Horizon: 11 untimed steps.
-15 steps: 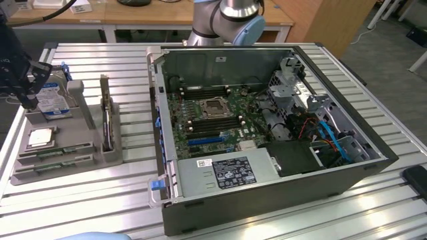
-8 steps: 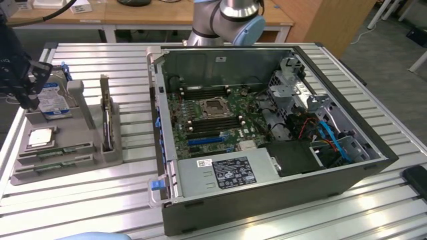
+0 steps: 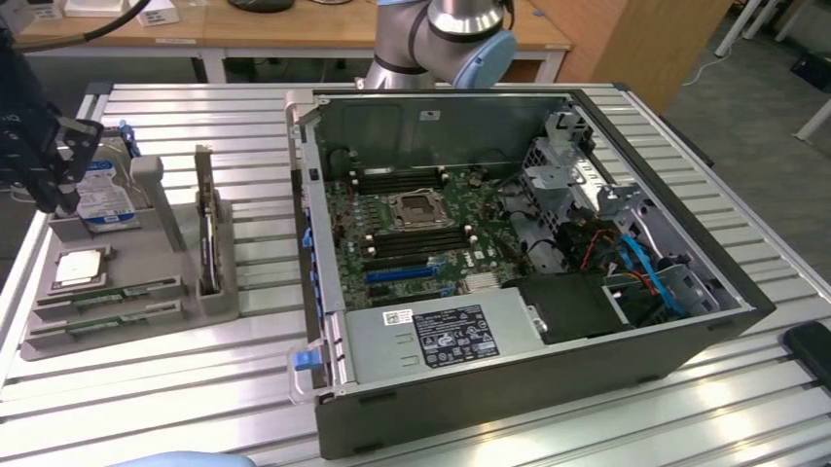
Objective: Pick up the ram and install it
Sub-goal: 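Pick up the ram and move it above insertion slot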
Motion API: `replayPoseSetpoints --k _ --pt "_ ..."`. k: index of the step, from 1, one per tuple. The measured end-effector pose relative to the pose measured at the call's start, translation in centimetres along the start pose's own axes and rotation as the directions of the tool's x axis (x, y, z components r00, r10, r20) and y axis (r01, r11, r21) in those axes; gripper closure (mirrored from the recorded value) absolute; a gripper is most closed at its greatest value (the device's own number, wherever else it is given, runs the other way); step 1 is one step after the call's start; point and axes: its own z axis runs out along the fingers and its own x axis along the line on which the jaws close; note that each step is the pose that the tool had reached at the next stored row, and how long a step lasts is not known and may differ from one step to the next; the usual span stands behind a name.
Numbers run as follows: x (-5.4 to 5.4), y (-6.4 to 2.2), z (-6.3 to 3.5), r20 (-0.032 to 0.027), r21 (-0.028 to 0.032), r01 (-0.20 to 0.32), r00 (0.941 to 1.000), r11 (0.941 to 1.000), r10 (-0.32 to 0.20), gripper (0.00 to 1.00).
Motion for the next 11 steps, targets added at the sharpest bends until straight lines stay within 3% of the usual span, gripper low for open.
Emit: replayPoseSetpoints --k 6,11 --pt "0.0 -0.01 0.07 -0.0033 0.0002 0.078 0.9969 0.9969 -0.078 0.76" --pt "0.0 -0.01 0.13 -0.0062 0.0001 0.15 0.9887 0.9888 -0.15 0.76"
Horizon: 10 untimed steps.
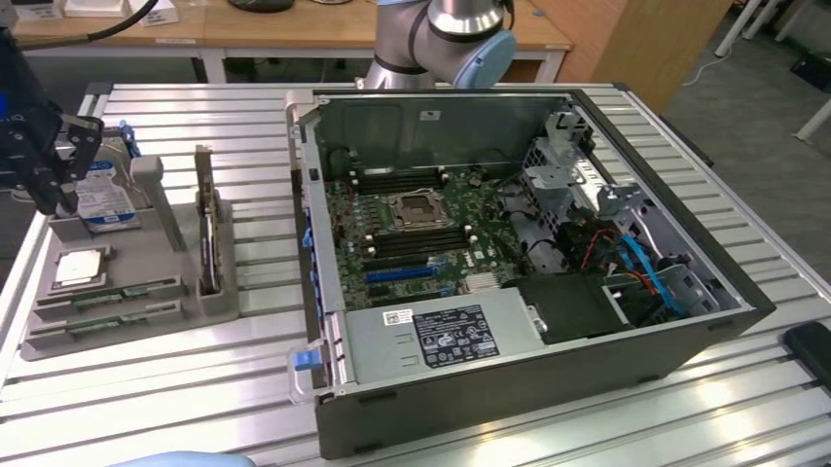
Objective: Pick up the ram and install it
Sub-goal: 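Pick up the ram and move it above insertion slot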
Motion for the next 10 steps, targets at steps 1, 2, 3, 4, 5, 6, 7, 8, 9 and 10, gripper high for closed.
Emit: replayPoseSetpoints --k 1,2,3,4,5,6,7,8,9,10 --pt "0.0 0.0 0.01 -0.0006 0.0 0.016 0.9999 0.9999 -0.016 0.76" --pt "0.0 0.0 0.02 -0.0012 0.0 0.031 0.9995 0.9995 -0.031 0.76" --pt "0.0 0.0 0.03 -0.0019 0.0001 0.048 0.9989 0.9989 -0.048 0.76" --pt "0.0 0.0 0.04 -0.0026 0.0001 0.065 0.9979 0.9979 -0.065 0.76" --pt "0.0 0.0 0.05 -0.0033 0.0001 0.082 0.9966 0.9966 -0.082 0.76" --pt "0.0 0.0 0.05 -0.0041 0.0001 0.101 0.9949 0.9949 -0.101 0.76" --pt "0.0 0.0 0.06 -0.0048 0.0001 0.119 0.9929 0.9929 -0.119 0.76" --pt "0.0 0.0 0.07 -0.0055 0.0 0.136 0.9906 0.9907 -0.136 0.76" --pt "0.0 0.0 0.08 -0.0062 0.0 0.154 0.988 0.9881 -0.154 0.76" --pt "0.0 0.0 0.09 -0.0069 -0.0001 0.172 0.9851 0.9851 -0.172 0.76"
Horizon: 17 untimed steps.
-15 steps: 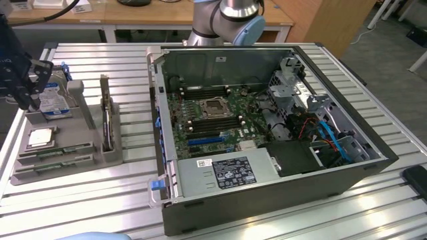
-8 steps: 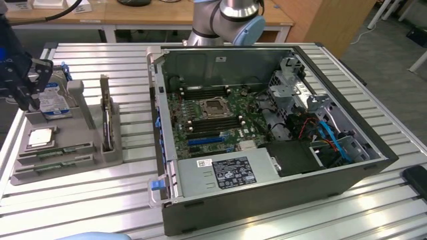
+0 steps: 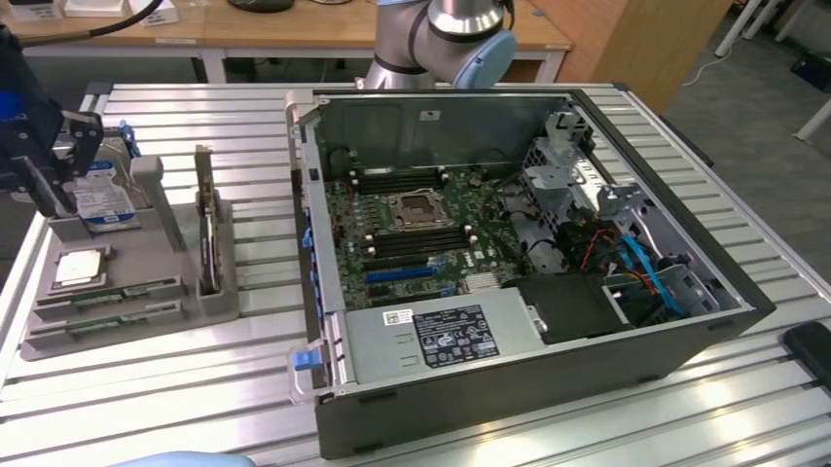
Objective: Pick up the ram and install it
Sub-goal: 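Pick up the ram and move it above insertion slot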
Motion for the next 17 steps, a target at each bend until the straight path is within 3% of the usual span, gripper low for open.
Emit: replayPoseSetpoints --k 4,8,13,17 --pt "0.0 0.0 0.04 -0.0029 0.0001 0.073 0.9974 0.9974 -0.073 0.76" --pt "0.0 0.0 0.07 -0.0059 0.0 0.146 0.9893 0.9893 -0.146 0.76" --pt "0.0 -0.01 0.1 -0.0095 -0.0004 0.233 0.9724 0.9725 -0.233 0.76" --pt "0.0 -0.01 0.13 -0.0122 -0.0009 0.3 0.9538 0.9539 -0.3 0.76"
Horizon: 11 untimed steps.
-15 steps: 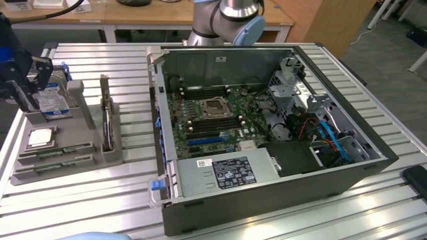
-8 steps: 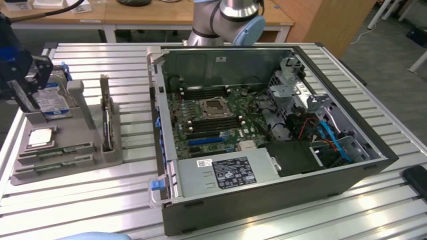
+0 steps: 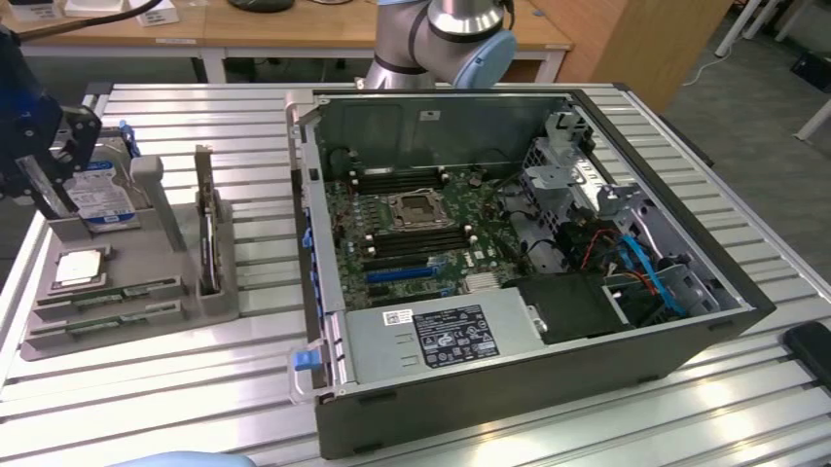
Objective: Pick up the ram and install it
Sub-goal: 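Pick up the ram and move it above insertion slot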
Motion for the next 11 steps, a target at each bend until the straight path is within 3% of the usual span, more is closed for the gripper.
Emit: replayPoseSetpoints --k 6,11 --pt "0.0 0.0 0.04 -0.0042 0.0001 0.104 0.9946 0.9946 -0.104 0.76" --pt "0.0 0.0 0.07 -0.0079 -0.0002 0.192 0.9814 0.9815 -0.192 0.76"
